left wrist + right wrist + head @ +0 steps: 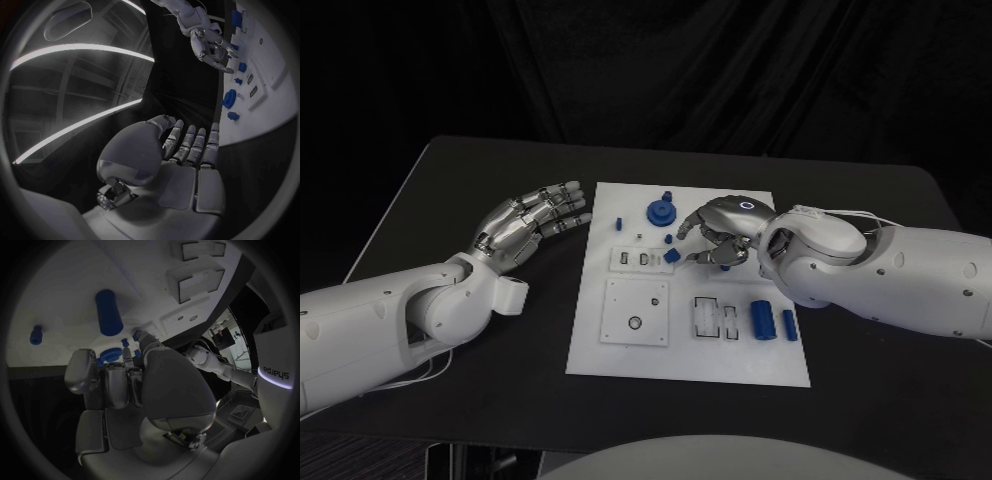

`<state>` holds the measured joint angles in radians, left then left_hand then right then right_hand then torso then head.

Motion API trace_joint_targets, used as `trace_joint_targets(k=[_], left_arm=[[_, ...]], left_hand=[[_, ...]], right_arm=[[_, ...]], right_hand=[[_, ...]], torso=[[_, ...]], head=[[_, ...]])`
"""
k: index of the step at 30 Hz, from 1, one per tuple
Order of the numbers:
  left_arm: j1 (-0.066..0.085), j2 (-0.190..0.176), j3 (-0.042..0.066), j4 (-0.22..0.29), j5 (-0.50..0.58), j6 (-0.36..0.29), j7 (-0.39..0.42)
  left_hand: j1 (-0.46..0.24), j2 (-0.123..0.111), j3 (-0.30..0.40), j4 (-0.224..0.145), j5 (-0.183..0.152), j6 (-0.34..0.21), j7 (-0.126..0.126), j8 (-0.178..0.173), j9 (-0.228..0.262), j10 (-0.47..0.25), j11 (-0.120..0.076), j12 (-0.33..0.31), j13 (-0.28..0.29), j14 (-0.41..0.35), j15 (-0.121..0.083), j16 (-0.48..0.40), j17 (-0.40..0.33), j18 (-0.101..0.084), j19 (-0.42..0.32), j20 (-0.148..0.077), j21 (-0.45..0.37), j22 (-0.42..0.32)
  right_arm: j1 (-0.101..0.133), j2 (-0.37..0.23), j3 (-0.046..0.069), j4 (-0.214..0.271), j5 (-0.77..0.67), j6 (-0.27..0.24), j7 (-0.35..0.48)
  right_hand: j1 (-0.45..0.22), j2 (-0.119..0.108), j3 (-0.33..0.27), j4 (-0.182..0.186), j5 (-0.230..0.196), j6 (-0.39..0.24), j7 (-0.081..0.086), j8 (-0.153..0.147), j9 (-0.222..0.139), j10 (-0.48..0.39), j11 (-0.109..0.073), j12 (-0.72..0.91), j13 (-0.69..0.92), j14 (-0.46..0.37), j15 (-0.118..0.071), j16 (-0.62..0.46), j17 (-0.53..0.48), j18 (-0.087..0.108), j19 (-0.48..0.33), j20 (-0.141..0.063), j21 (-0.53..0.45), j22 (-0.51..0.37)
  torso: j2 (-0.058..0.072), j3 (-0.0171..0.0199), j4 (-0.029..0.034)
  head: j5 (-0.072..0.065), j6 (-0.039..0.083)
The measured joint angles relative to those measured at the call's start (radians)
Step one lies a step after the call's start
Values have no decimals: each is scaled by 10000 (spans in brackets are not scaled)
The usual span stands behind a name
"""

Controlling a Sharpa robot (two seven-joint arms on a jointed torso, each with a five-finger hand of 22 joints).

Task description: Assemble the parts on the task board

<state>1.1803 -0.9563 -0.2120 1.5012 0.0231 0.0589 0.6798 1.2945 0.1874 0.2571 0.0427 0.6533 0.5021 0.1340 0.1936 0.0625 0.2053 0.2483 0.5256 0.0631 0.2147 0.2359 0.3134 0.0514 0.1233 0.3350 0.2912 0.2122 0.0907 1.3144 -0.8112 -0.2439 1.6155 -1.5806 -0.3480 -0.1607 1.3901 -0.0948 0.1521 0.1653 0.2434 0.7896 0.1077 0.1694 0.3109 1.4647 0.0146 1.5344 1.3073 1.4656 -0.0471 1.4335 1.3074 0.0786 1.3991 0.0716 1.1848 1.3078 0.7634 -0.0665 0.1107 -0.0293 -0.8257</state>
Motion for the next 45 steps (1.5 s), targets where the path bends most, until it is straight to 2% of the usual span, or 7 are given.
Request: trace_joint_targets(k=[11,14,17,21,45], left_arm=[[-23,19,0,-15,0,2,0],[-25,26,0,-21,0,4,0],[-26,34,0,-27,0,6,0],[-32,41,0,-40,0,10,0],[-43,59,0,-72,0,38,0]], left_hand=[[0,0,0,0,0,0,0,0,0,0,0,0,0,0,0,0,0,-1,0,0,0,0],[0,0,0,0,0,0,0,0,0,0,0,0,0,0,0,0,0,0,0,0,0,0],[0,0,0,0,0,0,0,0,0,0,0,0,0,0,0,0,0,0,0,0,0,0],[-40,-40,72,-13,0,0,0,0,0,0,0,0,0,0,0,0,0,0,0,0,0,0],[-40,-40,71,-13,0,0,0,0,0,0,0,0,0,0,0,0,0,0,0,0,0,0]], right_arm=[[-18,85,-3,-226,-2,312,19],[-35,139,-4,-290,-3,375,33],[-58,192,-4,-349,-3,414,56],[-79,256,-6,-400,-4,439,88],[-92,513,-4,-518,-6,426,252]], right_hand=[[70,70,55,-55,0,0,0,0,-17,0,0,0,0,0,0,0,0,-1,0,0,-55,-1],[106,106,55,-55,9,44,-43,0,-22,0,0,0,-1,0,0,0,0,0,0,0,-55,-1],[110,110,98,-98,198,77,-76,0,-61,0,0,0,-1,0,0,0,0,-1,-21,-21,-55,-2],[147,147,168,-109,468,109,-108,0,-123,0,0,0,-1,0,0,0,0,-1,-36,-36,-55,-2],[145,145,222,-108,582,109,-108,0,-193,1,-1,0,5,0,0,0,0,-2,-36,-36,-55,-4]], torso=[[12,2,-5],[12,4,-5],[12,7,-5],[12,9,-5],[12,1,0]], head=[[-12,-9],[-15,-23],[-16,-35],[-15,-47],[-26,-75]])
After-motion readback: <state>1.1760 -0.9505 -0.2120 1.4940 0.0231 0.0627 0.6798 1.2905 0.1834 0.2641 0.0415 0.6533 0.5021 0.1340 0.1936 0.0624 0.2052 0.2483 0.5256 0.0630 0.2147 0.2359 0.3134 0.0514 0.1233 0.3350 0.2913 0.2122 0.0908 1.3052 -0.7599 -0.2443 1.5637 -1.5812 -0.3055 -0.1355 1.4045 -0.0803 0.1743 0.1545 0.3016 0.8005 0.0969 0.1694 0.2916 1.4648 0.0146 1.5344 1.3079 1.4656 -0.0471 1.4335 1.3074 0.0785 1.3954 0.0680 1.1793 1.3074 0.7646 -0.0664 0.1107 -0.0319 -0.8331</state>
